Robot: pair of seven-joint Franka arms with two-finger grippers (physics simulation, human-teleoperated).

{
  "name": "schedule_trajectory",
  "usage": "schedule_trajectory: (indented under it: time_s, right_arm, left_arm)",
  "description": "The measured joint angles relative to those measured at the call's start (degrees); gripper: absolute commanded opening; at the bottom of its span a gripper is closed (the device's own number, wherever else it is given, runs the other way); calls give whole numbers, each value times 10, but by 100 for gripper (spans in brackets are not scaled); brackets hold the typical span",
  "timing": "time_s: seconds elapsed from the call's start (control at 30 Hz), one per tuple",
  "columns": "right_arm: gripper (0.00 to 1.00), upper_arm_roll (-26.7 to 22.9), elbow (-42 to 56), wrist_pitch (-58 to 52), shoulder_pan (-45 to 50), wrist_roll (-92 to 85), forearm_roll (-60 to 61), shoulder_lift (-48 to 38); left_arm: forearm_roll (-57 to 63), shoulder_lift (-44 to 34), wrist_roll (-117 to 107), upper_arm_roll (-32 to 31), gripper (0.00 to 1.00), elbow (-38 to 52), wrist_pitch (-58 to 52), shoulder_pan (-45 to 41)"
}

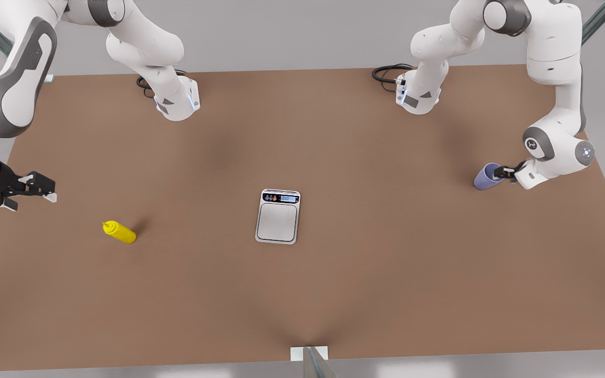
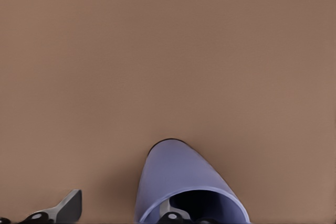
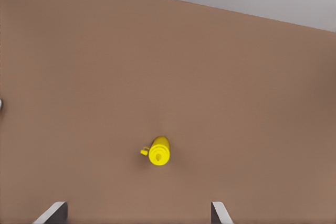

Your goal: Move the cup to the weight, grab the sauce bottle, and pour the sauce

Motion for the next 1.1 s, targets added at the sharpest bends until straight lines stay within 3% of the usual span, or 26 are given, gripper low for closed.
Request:
schedule_trajectory:
  time_s: [0.07,0.47,0.53,0.73,0.8,0.93,1.0,1.1]
  right_arm:
    - [100,0,0,0,0,0,0,0]
    - [100,-1,0,-2,0,4,1,0]
    - [100,-1,0,-1,0,4,0,0]
    - [100,-1,1,-1,0,4,1,0]
    - [100,-1,1,-1,0,5,1,0]
    - [100,-3,4,0,0,13,31,9]
    - [100,-10,11,-3,-24,200,97,22]
    - [100,-11,11,2,-71,525,252,74]
  left_arm:
    - [-5,0,0,0,21,0,-6,0]
    - [-11,-4,-15,-1,21,7,-23,-1]
    - [-6,-5,-42,-3,21,32,-74,-6]
    - [2,-53,-263,-8,21,98,-179,-176]
    - [3,-48,-381,-52,21,122,-178,-224]
    - [2,23,-599,-202,21,231,-179,-222]
    - [0,54,-684,-257,21,279,-179,-226]
    - [1,101,-772,-265,21,350,-179,-289]
